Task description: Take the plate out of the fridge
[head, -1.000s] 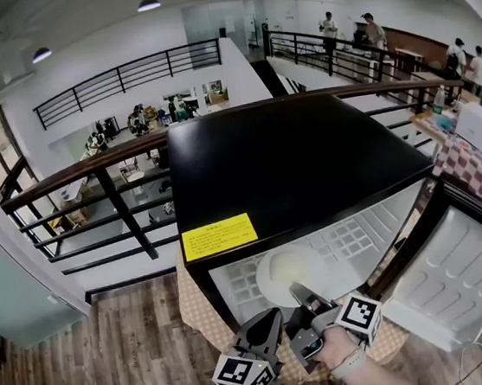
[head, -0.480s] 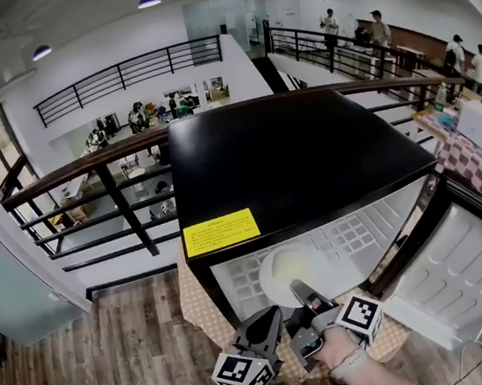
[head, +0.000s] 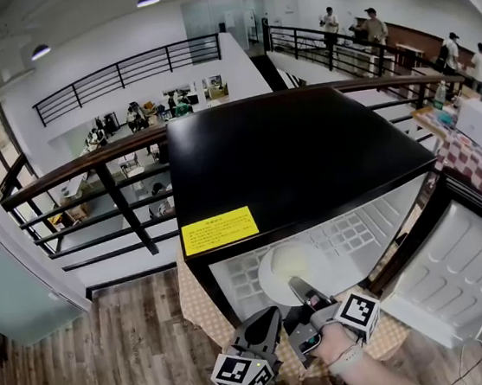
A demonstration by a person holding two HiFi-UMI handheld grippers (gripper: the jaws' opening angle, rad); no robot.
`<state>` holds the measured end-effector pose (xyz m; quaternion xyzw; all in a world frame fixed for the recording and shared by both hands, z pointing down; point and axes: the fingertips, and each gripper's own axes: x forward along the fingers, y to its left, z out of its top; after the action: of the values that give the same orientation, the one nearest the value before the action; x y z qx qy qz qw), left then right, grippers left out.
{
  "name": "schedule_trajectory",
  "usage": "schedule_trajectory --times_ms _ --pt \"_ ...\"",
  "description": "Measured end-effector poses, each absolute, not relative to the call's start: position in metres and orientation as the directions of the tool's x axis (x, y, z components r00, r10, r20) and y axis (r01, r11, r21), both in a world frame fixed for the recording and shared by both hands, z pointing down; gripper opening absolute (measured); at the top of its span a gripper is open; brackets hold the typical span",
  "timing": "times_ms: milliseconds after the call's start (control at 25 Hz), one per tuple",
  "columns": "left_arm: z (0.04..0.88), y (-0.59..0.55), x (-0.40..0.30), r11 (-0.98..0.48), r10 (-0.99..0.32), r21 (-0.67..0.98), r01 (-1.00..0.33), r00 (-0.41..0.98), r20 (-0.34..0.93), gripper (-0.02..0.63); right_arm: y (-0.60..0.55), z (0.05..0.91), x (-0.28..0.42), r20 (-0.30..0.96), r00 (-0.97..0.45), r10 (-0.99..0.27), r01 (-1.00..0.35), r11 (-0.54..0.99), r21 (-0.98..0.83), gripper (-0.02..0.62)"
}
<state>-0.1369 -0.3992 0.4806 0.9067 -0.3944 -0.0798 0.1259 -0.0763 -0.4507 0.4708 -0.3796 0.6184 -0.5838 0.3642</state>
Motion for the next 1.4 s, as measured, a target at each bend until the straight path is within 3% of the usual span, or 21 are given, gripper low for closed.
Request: schedule_trajectory --times_ms 720,1400 --pt "0.497 -0.372 -0.139 -0.676 -0.715 0.276 -0.684 0.699 -0.018 0.009 -0.436 0.468 -0.071 -0.076 -0.458 -0.886 0.000 0.085 -0.996 0.039" --pt "0.488 -0.300 -0.132 -0.556 -0.819 0.278 -0.783 0.574 -0.019 0.009 -0.368 0.463 -0.044 -0.123 -0.576 -0.808 0.036 0.125 -0.992 0.040"
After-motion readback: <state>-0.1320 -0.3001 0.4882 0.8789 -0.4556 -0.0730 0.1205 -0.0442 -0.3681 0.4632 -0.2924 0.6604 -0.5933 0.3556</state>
